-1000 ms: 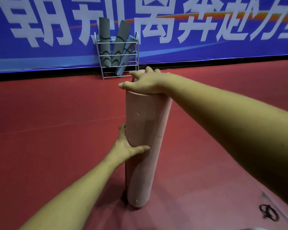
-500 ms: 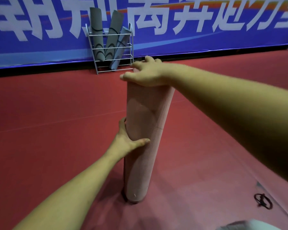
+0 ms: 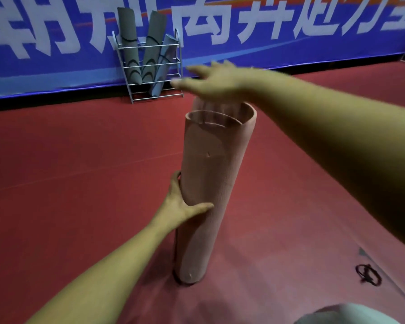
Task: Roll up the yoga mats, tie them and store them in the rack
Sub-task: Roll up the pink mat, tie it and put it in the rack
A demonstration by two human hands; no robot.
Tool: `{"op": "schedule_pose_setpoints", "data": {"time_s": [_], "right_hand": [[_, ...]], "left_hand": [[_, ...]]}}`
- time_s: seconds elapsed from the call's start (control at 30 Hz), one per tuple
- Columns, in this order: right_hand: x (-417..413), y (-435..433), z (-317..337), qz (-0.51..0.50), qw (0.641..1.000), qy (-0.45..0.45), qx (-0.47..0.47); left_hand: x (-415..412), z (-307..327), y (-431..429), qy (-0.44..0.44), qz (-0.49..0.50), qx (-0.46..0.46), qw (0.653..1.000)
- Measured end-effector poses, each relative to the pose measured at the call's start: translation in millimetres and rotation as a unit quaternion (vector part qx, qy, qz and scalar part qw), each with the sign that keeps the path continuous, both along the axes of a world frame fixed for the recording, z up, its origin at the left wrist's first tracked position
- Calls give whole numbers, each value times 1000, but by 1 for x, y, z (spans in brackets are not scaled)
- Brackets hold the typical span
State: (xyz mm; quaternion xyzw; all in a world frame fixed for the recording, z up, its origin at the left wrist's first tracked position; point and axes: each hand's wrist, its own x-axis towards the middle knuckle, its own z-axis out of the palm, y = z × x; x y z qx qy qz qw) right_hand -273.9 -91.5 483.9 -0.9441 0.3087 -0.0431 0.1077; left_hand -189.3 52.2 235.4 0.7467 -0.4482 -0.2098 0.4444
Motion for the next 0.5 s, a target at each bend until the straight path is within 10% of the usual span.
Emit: {"op": "schedule_pose_setpoints", "data": {"time_s": [0.5], "right_hand": [[-1,21,-43,-69,996,51,21]], "left_hand": [[6,-9,-1,-19,14,3,1000]]}}
